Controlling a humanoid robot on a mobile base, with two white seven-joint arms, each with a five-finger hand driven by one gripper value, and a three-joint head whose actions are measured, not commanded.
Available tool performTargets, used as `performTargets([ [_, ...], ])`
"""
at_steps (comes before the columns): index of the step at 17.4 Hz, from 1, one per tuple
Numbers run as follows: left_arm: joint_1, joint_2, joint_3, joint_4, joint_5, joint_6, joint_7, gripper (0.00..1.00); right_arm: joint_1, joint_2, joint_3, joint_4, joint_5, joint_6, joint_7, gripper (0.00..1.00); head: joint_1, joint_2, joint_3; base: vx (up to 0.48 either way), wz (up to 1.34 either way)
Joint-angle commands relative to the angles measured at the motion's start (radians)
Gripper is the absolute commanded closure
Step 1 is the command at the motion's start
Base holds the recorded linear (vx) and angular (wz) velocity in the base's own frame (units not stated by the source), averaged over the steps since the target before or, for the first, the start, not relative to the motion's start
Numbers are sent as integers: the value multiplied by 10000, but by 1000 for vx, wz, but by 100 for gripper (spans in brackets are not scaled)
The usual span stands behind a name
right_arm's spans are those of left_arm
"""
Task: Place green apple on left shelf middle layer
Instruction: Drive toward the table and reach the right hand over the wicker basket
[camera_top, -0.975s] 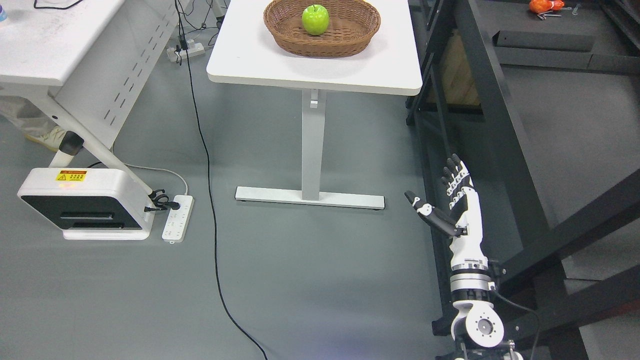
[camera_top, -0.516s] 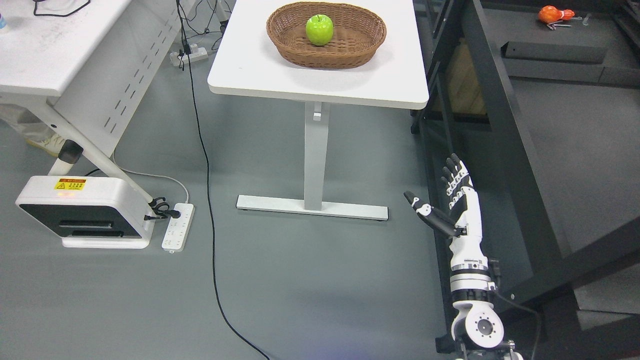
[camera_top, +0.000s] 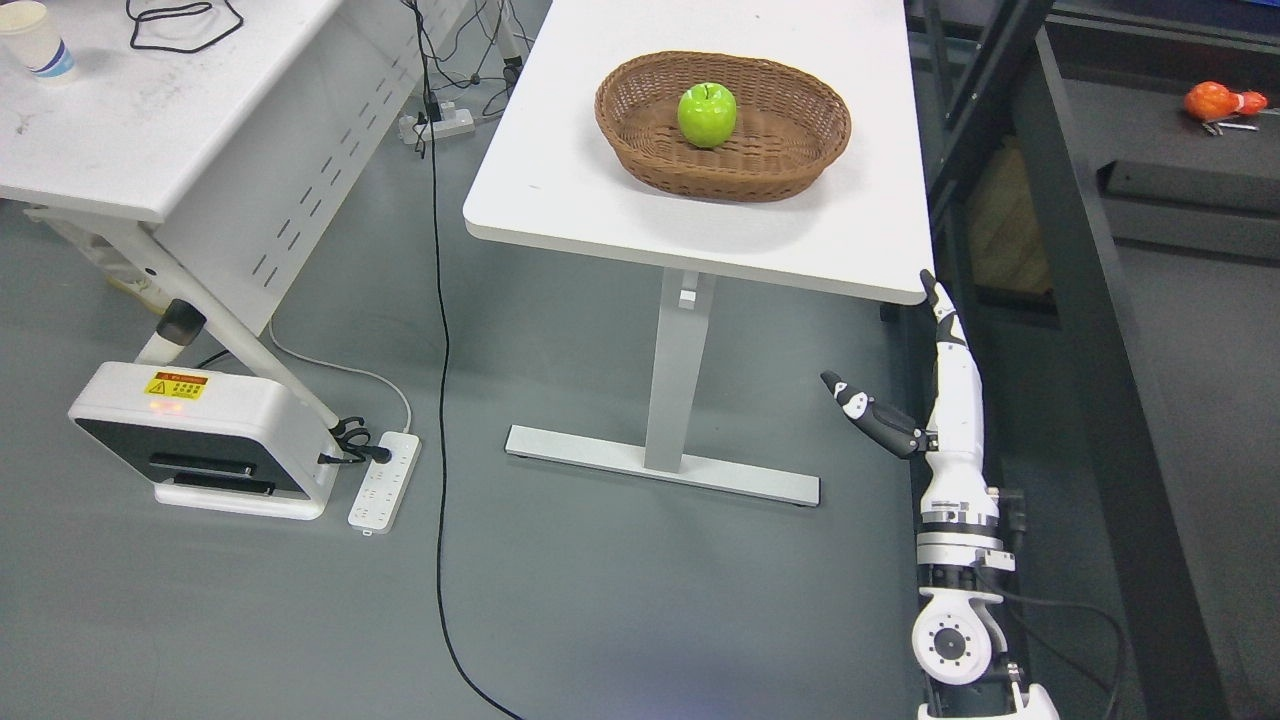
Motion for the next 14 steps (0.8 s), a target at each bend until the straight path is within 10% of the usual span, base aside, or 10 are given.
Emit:
performTargets([
  [1,0,175,-25,-2,0,1,2,0,-75,-90,-54,-59,1133,-233,-47,0,0,0,0,236,229],
  [14,0,175,6,-2,0,1,2,0,-474,73,-24,-44,1102,196,335,0,0,0,0,282,144],
])
